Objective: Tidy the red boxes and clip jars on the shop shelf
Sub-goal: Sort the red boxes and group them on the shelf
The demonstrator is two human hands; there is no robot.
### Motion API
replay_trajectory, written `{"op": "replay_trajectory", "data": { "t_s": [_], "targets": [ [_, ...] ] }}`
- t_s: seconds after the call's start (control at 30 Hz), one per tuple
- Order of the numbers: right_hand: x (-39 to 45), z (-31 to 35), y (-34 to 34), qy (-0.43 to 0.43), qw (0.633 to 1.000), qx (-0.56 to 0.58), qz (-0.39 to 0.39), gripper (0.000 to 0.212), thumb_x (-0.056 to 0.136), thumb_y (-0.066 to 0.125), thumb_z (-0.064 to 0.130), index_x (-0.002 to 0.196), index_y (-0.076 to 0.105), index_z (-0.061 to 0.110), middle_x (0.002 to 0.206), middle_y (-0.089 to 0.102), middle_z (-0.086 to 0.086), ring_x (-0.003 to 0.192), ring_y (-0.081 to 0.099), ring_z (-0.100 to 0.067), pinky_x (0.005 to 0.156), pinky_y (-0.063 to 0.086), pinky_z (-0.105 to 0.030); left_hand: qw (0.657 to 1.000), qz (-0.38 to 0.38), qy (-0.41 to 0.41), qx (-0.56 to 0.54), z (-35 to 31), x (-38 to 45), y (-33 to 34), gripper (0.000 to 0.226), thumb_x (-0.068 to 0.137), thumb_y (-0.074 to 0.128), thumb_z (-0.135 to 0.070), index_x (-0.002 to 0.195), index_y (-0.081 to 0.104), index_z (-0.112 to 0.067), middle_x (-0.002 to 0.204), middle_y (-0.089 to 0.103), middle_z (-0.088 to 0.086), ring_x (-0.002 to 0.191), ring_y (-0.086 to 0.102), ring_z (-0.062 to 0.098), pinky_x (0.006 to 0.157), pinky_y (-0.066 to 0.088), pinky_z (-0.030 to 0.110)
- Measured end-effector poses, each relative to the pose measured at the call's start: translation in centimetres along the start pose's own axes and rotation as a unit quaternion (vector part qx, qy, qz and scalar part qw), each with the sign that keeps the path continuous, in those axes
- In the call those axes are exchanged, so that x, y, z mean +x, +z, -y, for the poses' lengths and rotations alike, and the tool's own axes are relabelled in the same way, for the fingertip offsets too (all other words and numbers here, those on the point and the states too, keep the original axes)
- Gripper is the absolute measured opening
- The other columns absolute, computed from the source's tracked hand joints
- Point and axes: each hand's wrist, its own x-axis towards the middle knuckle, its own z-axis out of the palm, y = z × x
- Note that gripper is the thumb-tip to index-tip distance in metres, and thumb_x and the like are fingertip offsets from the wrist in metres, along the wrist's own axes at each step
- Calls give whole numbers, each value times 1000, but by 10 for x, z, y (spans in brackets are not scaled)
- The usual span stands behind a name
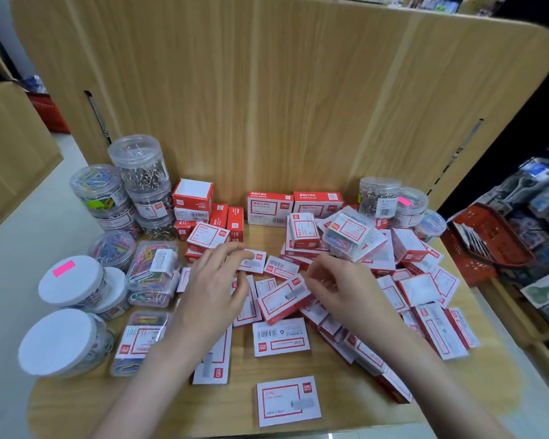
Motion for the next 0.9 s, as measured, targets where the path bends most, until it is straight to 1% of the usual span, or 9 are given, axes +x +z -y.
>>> {"op": "replay_trajectory", "data": {
  "t_s": [0.1,0.17,0.27,0.43,0.53,0.63,0.7,0.77,0.9],
  "targets": [
    [1,-1,-21,-14,998,-5,-53,6,84,59,13,79,59,16,65,56,8,56,49,-3,58,41,-14,1000,22,1,-17,-2,11,2,27,86,56,-5,113,61,-10,119,55,1,113,46,15,94,36,27],
    [8,1,-37,-43,994,-8,-97,6,83,61,9,78,61,13,67,56,7,57,48,-2,58,37,-10,998,48,6,-37,-7,22,5,31,86,58,-8,118,58,-11,125,51,1,118,45,16,97,35,26],
    [26,-3,-52,-82,987,-66,-123,4,82,63,12,85,62,12,78,54,4,70,46,-11,61,30,-21,992,98,2,-78,-19,44,15,44,88,57,-20,131,46,-21,136,41,-4,127,36,12,99,23,18],
    [51,-23,-54,-17,980,-198,-2,49,80,63,41,122,48,20,123,47,-7,111,38,-27,90,31,-33,979,181,-16,-88,-36,70,35,57,89,57,-29,140,31,-36,150,21,0,137,21,19,107,24,32],
    [49,-33,-47,10,971,-230,72,73,77,62,52,139,28,31,143,30,-7,129,26,-27,103,27,-43,976,194,-22,-97,-36,75,42,63,87,61,-27,140,28,-39,148,20,-1,134,25,18,99,28,26],
    [45,-40,-43,-22,974,-224,35,71,76,64,49,137,31,33,140,32,-3,126,27,-23,99,28,-40,977,178,2,-116,-33,78,43,65,82,67,-20,135,33,-39,137,31,-8,117,39,7,83,28,4],
    [43,-47,-45,-50,980,-194,14,71,74,68,43,136,35,31,134,37,0,121,31,-21,97,28,-38,976,178,14,-127,-31,80,40,63,81,69,-17,131,37,-37,130,34,-11,102,37,-5,72,27,-7],
    [40,-54,-49,-64,989,-135,16,73,71,72,36,134,36,27,129,40,2,118,33,-17,95,28,-31,974,181,24,-134,-29,80,38,60,80,70,-15,128,41,-34,125,35,-13,99,34,-9,71,26,-9],
    [26,-63,-54,-77,997,-31,8,73,69,77,27,130,37,26,120,41,10,116,36,-7,89,25,-12,971,175,8,-160,-26,75,34,55,79,71,-12,122,44,-34,118,37,-14,103,43,-2,72,36,-4]
  ]
}}
